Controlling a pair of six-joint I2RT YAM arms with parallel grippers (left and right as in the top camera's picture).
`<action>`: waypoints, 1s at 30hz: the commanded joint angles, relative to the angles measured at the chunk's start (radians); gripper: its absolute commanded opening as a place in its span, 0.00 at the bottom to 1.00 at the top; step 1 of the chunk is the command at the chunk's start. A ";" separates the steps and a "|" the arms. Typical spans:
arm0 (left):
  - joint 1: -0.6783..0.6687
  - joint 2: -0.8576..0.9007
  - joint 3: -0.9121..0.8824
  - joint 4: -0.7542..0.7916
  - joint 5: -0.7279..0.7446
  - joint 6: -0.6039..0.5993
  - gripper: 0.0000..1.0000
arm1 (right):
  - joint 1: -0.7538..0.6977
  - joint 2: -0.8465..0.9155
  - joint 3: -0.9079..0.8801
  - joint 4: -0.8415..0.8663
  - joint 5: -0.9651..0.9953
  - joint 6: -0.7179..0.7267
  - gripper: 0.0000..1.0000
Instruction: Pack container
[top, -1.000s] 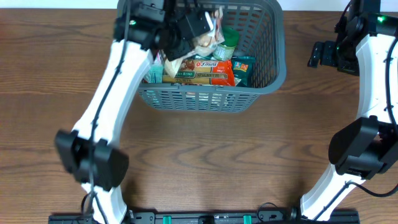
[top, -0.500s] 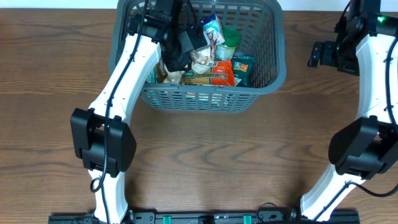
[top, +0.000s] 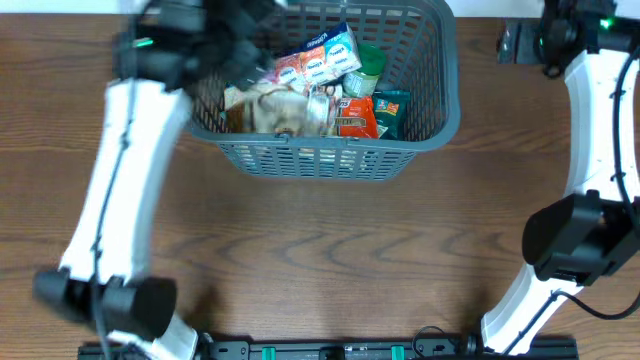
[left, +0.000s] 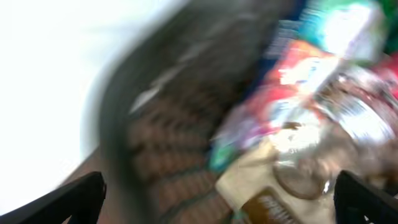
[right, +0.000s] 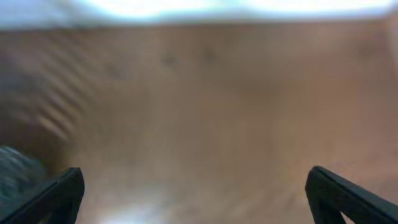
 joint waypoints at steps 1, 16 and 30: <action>0.114 -0.083 0.008 -0.051 -0.029 -0.295 0.99 | 0.058 -0.046 0.133 -0.011 -0.025 -0.090 0.99; 0.214 -0.482 -0.203 -0.146 -0.029 -0.356 0.99 | 0.032 -0.368 0.238 -0.342 -0.041 0.058 0.99; 0.082 -1.124 -1.123 0.342 -0.029 -0.224 0.99 | 0.071 -0.770 -0.354 -0.314 -0.049 0.084 0.99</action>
